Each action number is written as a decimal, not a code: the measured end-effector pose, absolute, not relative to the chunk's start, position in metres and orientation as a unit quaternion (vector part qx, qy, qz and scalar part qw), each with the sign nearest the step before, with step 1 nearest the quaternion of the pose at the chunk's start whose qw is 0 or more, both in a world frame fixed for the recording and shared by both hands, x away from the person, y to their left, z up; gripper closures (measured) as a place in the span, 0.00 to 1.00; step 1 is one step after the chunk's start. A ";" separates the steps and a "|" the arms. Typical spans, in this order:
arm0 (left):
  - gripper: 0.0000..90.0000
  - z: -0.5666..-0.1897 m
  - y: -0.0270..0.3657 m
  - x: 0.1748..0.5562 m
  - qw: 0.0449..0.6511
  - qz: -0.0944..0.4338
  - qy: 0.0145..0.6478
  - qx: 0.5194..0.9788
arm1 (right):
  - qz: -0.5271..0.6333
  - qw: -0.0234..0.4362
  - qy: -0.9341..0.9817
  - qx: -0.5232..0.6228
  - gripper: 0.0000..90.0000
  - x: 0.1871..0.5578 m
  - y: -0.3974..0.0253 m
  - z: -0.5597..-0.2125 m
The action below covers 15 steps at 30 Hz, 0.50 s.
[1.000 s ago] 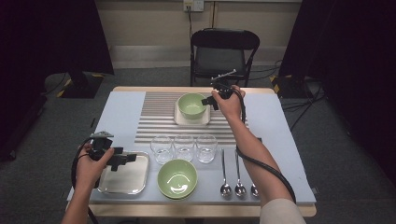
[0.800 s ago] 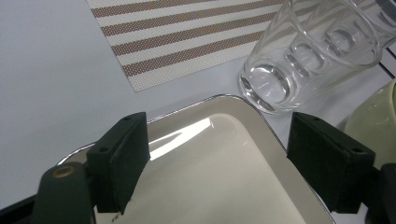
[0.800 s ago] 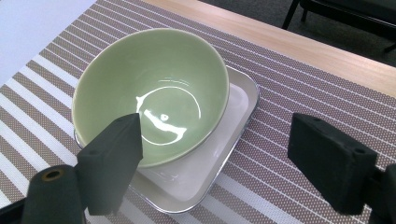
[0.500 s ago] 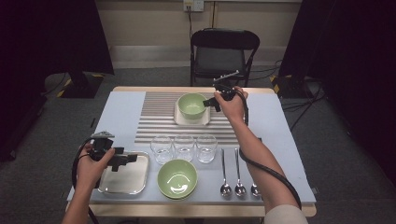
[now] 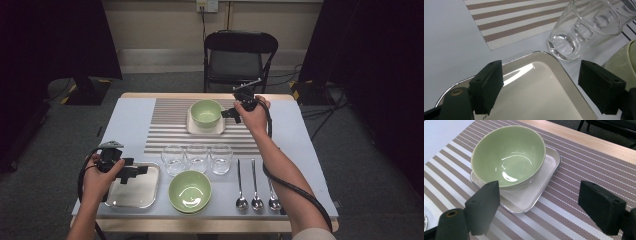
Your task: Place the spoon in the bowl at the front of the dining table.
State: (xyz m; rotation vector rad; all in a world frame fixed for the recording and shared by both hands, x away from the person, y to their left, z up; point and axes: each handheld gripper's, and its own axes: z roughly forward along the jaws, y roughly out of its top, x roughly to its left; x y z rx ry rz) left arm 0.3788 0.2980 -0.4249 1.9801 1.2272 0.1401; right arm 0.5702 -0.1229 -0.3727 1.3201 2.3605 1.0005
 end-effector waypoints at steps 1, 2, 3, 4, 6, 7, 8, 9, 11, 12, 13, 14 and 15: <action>0.22 -0.425 0.298 0.378 0.395 0.055 0.484 0.779 | 0.345 0.129 0.812 0.454 0.19 0.569 -0.124 -0.372; 0.22 -0.425 0.298 0.378 0.398 0.054 0.484 0.778 | 0.344 0.129 0.812 0.453 0.19 0.568 -0.124 -0.371; 0.22 -0.425 0.298 0.378 0.400 0.055 0.483 0.777 | 0.345 0.131 0.812 0.452 0.19 0.567 -0.125 -0.370; 0.22 -0.425 0.298 0.378 0.400 0.054 0.482 0.777 | 0.347 0.131 0.812 0.450 0.19 0.567 -0.126 -0.369; 0.21 -0.425 0.297 0.378 0.398 0.053 0.482 0.778 | 0.348 0.134 0.814 0.445 0.19 0.565 -0.127 -0.369; 0.21 -0.425 0.297 0.378 0.398 0.052 0.483 0.778 | 0.349 0.132 0.814 0.445 0.19 0.564 -0.128 -0.368; 0.21 -0.425 0.297 0.378 0.396 0.054 0.484 0.779 | 0.350 0.133 0.814 0.444 0.19 0.564 -0.129 -0.368; 0.21 -0.425 0.296 0.378 0.396 0.053 0.485 0.778 | 0.348 0.132 0.813 0.447 0.19 0.562 -0.129 -0.368; 0.21 -0.424 0.296 0.378 0.395 0.054 0.486 0.778 | 0.348 0.132 0.814 0.445 0.19 0.561 -0.131 -0.367; 0.20 -0.424 0.296 0.378 0.395 0.055 0.487 0.777 | 0.349 0.134 0.814 0.444 0.19 0.560 -0.131 -0.367; 0.19 -0.423 0.295 0.378 0.395 0.056 0.488 0.777 | 0.350 0.132 0.814 0.445 0.19 0.559 -0.132 -0.367; 0.19 -0.423 0.294 0.378 0.394 0.058 0.489 0.776 | 0.349 0.132 0.814 0.446 0.19 0.558 -0.132 -0.367; 0.19 -0.423 0.294 0.378 0.393 0.061 0.488 0.777 | 0.348 0.133 0.814 0.445 0.19 0.557 -0.133 -0.366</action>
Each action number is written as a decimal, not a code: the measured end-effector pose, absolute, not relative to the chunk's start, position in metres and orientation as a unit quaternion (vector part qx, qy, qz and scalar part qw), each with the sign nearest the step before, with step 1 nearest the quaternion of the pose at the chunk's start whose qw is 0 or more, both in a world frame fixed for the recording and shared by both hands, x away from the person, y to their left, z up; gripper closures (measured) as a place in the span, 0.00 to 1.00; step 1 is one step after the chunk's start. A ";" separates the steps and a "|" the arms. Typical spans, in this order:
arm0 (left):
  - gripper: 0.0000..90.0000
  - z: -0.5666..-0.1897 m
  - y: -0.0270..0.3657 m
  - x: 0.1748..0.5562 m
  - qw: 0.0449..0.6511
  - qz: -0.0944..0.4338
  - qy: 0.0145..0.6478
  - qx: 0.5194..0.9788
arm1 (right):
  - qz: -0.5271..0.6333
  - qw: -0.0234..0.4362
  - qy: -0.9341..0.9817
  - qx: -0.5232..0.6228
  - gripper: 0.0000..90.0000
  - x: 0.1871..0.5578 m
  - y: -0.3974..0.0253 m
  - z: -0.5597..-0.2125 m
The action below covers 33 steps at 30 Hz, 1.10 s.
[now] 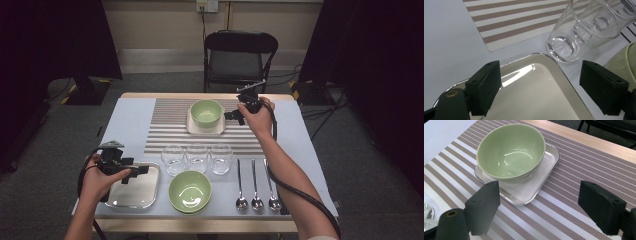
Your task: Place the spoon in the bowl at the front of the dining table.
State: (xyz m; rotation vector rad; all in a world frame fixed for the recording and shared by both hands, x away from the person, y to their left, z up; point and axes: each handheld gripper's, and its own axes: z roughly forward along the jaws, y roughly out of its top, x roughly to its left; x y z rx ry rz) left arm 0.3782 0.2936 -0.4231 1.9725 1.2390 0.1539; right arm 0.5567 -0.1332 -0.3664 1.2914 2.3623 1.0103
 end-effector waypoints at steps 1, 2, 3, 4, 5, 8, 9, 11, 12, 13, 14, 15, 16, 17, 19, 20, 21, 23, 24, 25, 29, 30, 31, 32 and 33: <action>0.19 -0.423 0.293 0.378 0.390 0.061 0.487 0.779 | 0.350 0.133 0.815 0.443 0.19 0.556 -0.134 -0.366; 0.19 -0.423 0.292 0.378 0.389 0.063 0.484 0.781 | 0.351 0.133 0.814 0.443 0.19 0.555 -0.135 -0.366; 0.19 -0.423 0.291 0.378 0.387 0.063 0.483 0.783 | 0.351 0.133 0.813 0.444 0.19 0.555 -0.136 -0.366; 0.19 -0.423 0.291 0.378 0.387 0.061 0.484 0.783 | 0.350 0.129 0.812 0.448 0.19 0.554 -0.137 -0.366; 0.24 -0.423 0.290 0.378 0.385 0.061 0.483 0.784 | 0.351 0.132 0.812 0.447 0.19 0.553 -0.139 -0.366; 0.32 -0.422 0.289 0.378 0.384 0.060 0.479 0.787 | 0.350 0.134 0.814 0.445 0.19 0.551 -0.143 -0.365; 0.32 -0.422 0.289 0.378 0.388 0.058 0.477 0.786 | 0.350 0.134 0.814 0.445 0.19 0.551 -0.143 -0.365; 0.35 -0.421 0.287 0.378 0.389 0.054 0.474 0.788 | 0.349 0.133 0.814 0.445 0.19 0.549 -0.145 -0.365; 0.38 -0.421 0.287 0.378 0.388 0.053 0.470 0.791 | 0.349 0.133 0.814 0.445 0.19 0.549 -0.145 -0.365; 0.40 -0.421 0.286 0.378 0.386 0.054 0.470 0.792 | 0.348 0.135 0.815 0.443 0.19 0.548 -0.146 -0.365; 0.42 -0.420 0.286 0.377 0.383 0.055 0.472 0.792 | 0.348 0.134 0.815 0.444 0.19 0.547 -0.147 -0.365; 0.44 -0.420 0.285 0.377 0.379 0.057 0.474 0.793 | 0.348 0.134 0.814 0.445 0.19 0.547 -0.147 -0.365; 0.45 -0.419 0.285 0.377 0.374 0.057 0.474 0.795 | 0.349 0.133 0.815 0.444 0.19 0.547 -0.148 -0.365; 0.46 -0.419 0.285 0.376 0.370 0.062 0.472 0.798 | 0.349 0.132 0.815 0.444 0.19 0.546 -0.148 -0.365; 0.48 -0.419 0.284 0.376 0.373 0.066 0.465 0.800 | 0.348 0.132 0.816 0.442 0.19 0.545 -0.148 -0.366; 0.49 -0.419 0.284 0.375 0.376 0.068 0.465 0.798 | 0.348 0.132 0.817 0.440 0.19 0.545 -0.148 -0.366; 0.49 -0.419 0.284 0.375 0.378 0.072 0.462 0.799 | 0.348 0.131 0.817 0.440 0.19 0.544 -0.148 -0.366; 0.50 -0.418 0.284 0.375 0.380 0.079 0.461 0.798 | 0.349 0.132 0.819 0.436 0.19 0.542 -0.148 -0.367; 0.50 -0.418 0.284 0.375 0.384 0.082 0.460 0.797 | 0.349 0.132 0.819 0.436 0.19 0.542 -0.148 -0.367; 0.50 -0.417 0.284 0.375 0.384 0.086 0.460 0.796 | 0.348 0.130 0.820 0.436 0.19 0.541 -0.148 -0.367; 0.52 -0.414 0.284 0.374 0.382 0.091 0.459 0.797 | 0.353 0.127 0.819 0.435 0.19 0.539 -0.149 -0.366; 0.52 -0.413 0.284 0.374 0.384 0.089 0.460 0.796 | 0.355 0.127 0.818 0.433 0.19 0.538 -0.149 -0.366; 0.54 -0.412 0.283 0.374 0.386 0.088 0.456 0.797 | 0.356 0.128 0.818 0.433 0.19 0.537 -0.150 -0.365; 0.56 -0.412 0.282 0.374 0.391 0.085 0.453 0.797 | 0.356 0.130 0.819 0.430 0.19 0.535 -0.152 -0.365; 0.56 -0.411 0.282 0.374 0.393 0.083 0.449 0.799 | 0.356 0.130 0.819 0.430 0.19 0.535 -0.152 -0.365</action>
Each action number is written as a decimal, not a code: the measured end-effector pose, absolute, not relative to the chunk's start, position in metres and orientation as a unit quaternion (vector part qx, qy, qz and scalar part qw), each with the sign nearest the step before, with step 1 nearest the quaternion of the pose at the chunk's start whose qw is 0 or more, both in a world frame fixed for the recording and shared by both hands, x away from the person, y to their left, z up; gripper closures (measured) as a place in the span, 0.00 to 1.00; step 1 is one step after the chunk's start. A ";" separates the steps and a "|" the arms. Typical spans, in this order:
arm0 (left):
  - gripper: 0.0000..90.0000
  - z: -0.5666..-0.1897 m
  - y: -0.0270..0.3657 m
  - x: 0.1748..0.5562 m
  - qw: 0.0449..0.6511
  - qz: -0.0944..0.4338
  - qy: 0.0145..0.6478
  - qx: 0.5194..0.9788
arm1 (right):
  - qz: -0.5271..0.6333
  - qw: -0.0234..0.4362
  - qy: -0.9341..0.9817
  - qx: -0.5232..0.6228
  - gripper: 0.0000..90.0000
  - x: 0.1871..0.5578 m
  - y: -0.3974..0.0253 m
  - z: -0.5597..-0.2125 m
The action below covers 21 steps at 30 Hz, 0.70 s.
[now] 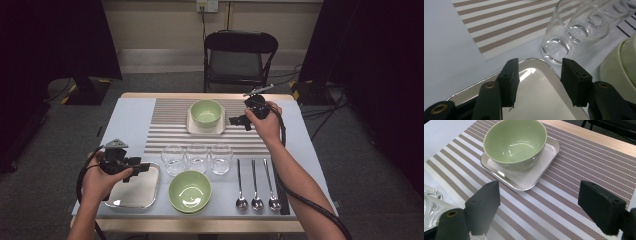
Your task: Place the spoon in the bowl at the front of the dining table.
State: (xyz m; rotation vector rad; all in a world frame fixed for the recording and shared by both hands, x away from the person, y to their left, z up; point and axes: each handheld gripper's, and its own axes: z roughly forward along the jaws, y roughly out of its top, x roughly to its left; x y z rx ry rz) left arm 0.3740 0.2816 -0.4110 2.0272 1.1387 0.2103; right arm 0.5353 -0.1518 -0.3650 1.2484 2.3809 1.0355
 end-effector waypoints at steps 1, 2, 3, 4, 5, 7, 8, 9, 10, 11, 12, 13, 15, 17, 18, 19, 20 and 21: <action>0.57 -0.410 0.280 0.374 0.392 0.078 0.446 0.801 | 0.356 0.130 0.820 0.430 0.19 0.534 -0.153 -0.365; 0.58 -0.409 0.279 0.374 0.386 0.077 0.442 0.806 | 0.355 0.130 0.819 0.431 0.19 0.533 -0.154 -0.365; 0.59 -0.408 0.277 0.373 0.384 0.074 0.440 0.809 | 0.356 0.129 0.819 0.431 0.19 0.533 -0.155 -0.366; 0.61 -0.408 0.277 0.373 0.382 0.075 0.438 0.811 | 0.358 0.127 0.818 0.432 0.19 0.532 -0.157 -0.366; 0.62 -0.408 0.275 0.373 0.381 0.071 0.439 0.810 | 0.359 0.126 0.817 0.432 0.19 0.532 -0.158 -0.366; 0.63 -0.407 0.275 0.373 0.379 0.073 0.439 0.812 | 0.360 0.126 0.818 0.430 0.19 0.531 -0.160 -0.366; 0.64 -0.406 0.274 0.373 0.379 0.072 0.439 0.812 | 0.358 0.129 0.819 0.429 0.19 0.530 -0.161 -0.367; 0.64 -0.405 0.274 0.373 0.378 0.072 0.440 0.811 | 0.358 0.128 0.819 0.431 0.19 0.529 -0.162 -0.367; 0.66 -0.404 0.274 0.374 0.375 0.074 0.437 0.815 | 0.358 0.128 0.819 0.429 0.19 0.529 -0.163 -0.367; 0.68 -0.403 0.274 0.374 0.375 0.073 0.437 0.815 | 0.358 0.127 0.819 0.430 0.19 0.528 -0.164 -0.368; 0.68 -0.402 0.273 0.373 0.375 0.072 0.439 0.814 | 0.357 0.127 0.820 0.429 0.19 0.527 -0.164 -0.368; 0.69 -0.401 0.273 0.373 0.376 0.069 0.438 0.813 | 0.357 0.127 0.820 0.429 0.19 0.526 -0.165 -0.368; 0.71 -0.398 0.273 0.372 0.373 0.067 0.440 0.814 | 0.359 0.127 0.819 0.428 0.19 0.524 -0.166 -0.367; 0.73 -0.396 0.272 0.371 0.373 0.067 0.446 0.811 | 0.360 0.125 0.819 0.429 0.19 0.523 -0.167 -0.367; 0.75 -0.394 0.273 0.371 0.373 0.068 0.448 0.810 | 0.360 0.124 0.820 0.428 0.19 0.522 -0.167 -0.367; 0.77 -0.393 0.273 0.370 0.371 0.069 0.446 0.812 | 0.360 0.125 0.820 0.428 0.19 0.521 -0.168 -0.367; 0.78 -0.391 0.272 0.369 0.375 0.068 0.446 0.810 | 0.359 0.124 0.820 0.429 0.19 0.520 -0.168 -0.367; 0.78 -0.390 0.272 0.368 0.382 0.065 0.446 0.807 | 0.359 0.123 0.821 0.427 0.19 0.519 -0.169 -0.367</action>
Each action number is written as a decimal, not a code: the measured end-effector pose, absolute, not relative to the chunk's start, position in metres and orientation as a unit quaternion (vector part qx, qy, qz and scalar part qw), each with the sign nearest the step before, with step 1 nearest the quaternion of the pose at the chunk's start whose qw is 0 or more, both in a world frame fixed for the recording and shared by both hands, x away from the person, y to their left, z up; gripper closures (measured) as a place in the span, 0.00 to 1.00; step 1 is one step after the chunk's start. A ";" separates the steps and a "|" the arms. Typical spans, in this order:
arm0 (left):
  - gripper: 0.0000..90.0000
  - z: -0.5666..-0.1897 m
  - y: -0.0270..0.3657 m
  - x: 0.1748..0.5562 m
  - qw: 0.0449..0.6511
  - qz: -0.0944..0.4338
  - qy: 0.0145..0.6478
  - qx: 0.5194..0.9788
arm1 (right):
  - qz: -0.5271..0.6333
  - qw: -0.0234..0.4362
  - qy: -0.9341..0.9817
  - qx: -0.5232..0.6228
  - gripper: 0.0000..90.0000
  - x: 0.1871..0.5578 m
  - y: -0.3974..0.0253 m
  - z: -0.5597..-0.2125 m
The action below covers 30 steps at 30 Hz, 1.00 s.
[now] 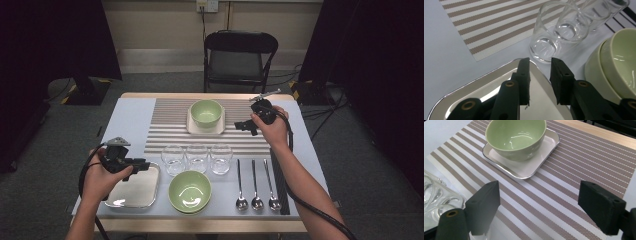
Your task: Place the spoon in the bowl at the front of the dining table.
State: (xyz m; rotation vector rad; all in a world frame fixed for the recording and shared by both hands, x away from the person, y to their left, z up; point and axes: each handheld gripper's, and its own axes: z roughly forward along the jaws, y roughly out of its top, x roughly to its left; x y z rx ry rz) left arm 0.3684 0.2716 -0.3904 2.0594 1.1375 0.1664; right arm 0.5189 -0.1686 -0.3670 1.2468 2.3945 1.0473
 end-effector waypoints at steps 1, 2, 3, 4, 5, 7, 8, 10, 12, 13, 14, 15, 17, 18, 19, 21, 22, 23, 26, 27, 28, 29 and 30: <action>0.79 -0.389 0.270 0.368 0.387 0.064 0.444 0.805 | 0.359 0.124 0.821 0.426 0.19 0.518 -0.169 -0.367; 0.80 -0.388 0.269 0.367 0.388 0.062 0.442 0.806 | 0.359 0.123 0.821 0.427 0.19 0.517 -0.169 -0.367; 0.81 -0.388 0.267 0.366 0.387 0.063 0.441 0.808 | 0.360 0.121 0.822 0.425 0.19 0.516 -0.170 -0.367; 0.81 -0.387 0.266 0.366 0.385 0.061 0.438 0.810 | 0.359 0.122 0.823 0.423 0.19 0.515 -0.170 -0.367; 0.81 -0.387 0.265 0.365 0.387 0.059 0.438 0.809 | 0.359 0.120 0.824 0.422 0.19 0.514 -0.170 -0.367; 0.82 -0.385 0.264 0.365 0.388 0.059 0.439 0.808 | 0.358 0.118 0.825 0.421 0.19 0.512 -0.170 -0.368; 0.83 -0.385 0.264 0.365 0.387 0.060 0.438 0.810 | 0.357 0.118 0.826 0.420 0.19 0.511 -0.170 -0.369; 0.84 -0.383 0.263 0.365 0.386 0.059 0.439 0.809 | 0.356 0.116 0.827 0.419 0.19 0.510 -0.170 -0.370; 0.85 -0.380 0.262 0.364 0.388 0.058 0.440 0.808 | 0.355 0.114 0.829 0.416 0.19 0.508 -0.171 -0.371; 0.86 -0.378 0.261 0.364 0.388 0.056 0.441 0.807 | 0.356 0.113 0.829 0.415 0.19 0.507 -0.171 -0.371; 0.86 -0.377 0.260 0.364 0.390 0.056 0.440 0.807 | 0.356 0.113 0.830 0.414 0.19 0.506 -0.171 -0.372; 0.86 -0.376 0.260 0.363 0.389 0.056 0.439 0.808 | 0.356 0.112 0.831 0.412 0.19 0.505 -0.172 -0.372; 0.86 -0.373 0.257 0.363 0.390 0.055 0.438 0.808 | 0.359 0.110 0.831 0.411 0.19 0.503 -0.173 -0.372; 0.87 -0.371 0.256 0.363 0.389 0.054 0.438 0.809 | 0.357 0.111 0.832 0.410 0.19 0.503 -0.173 -0.372; 0.88 -0.370 0.255 0.363 0.391 0.052 0.437 0.809 | 0.358 0.110 0.831 0.411 0.19 0.502 -0.174 -0.372; 0.88 -0.367 0.252 0.363 0.391 0.049 0.437 0.809 | 0.360 0.111 0.831 0.408 0.19 0.500 -0.175 -0.372; 0.88 -0.366 0.251 0.364 0.389 0.049 0.435 0.811 | 0.361 0.110 0.831 0.409 0.19 0.500 -0.176 -0.371; 0.88 -0.365 0.250 0.364 0.389 0.048 0.435 0.811 | 0.361 0.109 0.831 0.409 0.19 0.499 -0.177 -0.372; 0.89 -0.362 0.245 0.365 0.389 0.046 0.437 0.810 | 0.361 0.108 0.830 0.412 0.19 0.499 -0.181 -0.373; 0.89 -0.362 0.245 0.365 0.389 0.045 0.434 0.811 | 0.361 0.107 0.828 0.415 0.19 0.499 -0.182 -0.373; 0.89 -0.361 0.243 0.365 0.391 0.044 0.435 0.810 | 0.361 0.107 0.829 0.414 0.19 0.499 -0.183 -0.373; 0.89 -0.360 0.242 0.365 0.392 0.043 0.433 0.810 | 0.360 0.105 0.828 0.416 0.19 0.499 -0.183 -0.373; 0.90 -0.358 0.241 0.366 0.392 0.042 0.431 0.811 | 0.362 0.106 0.828 0.416 0.19 0.499 -0.184 -0.373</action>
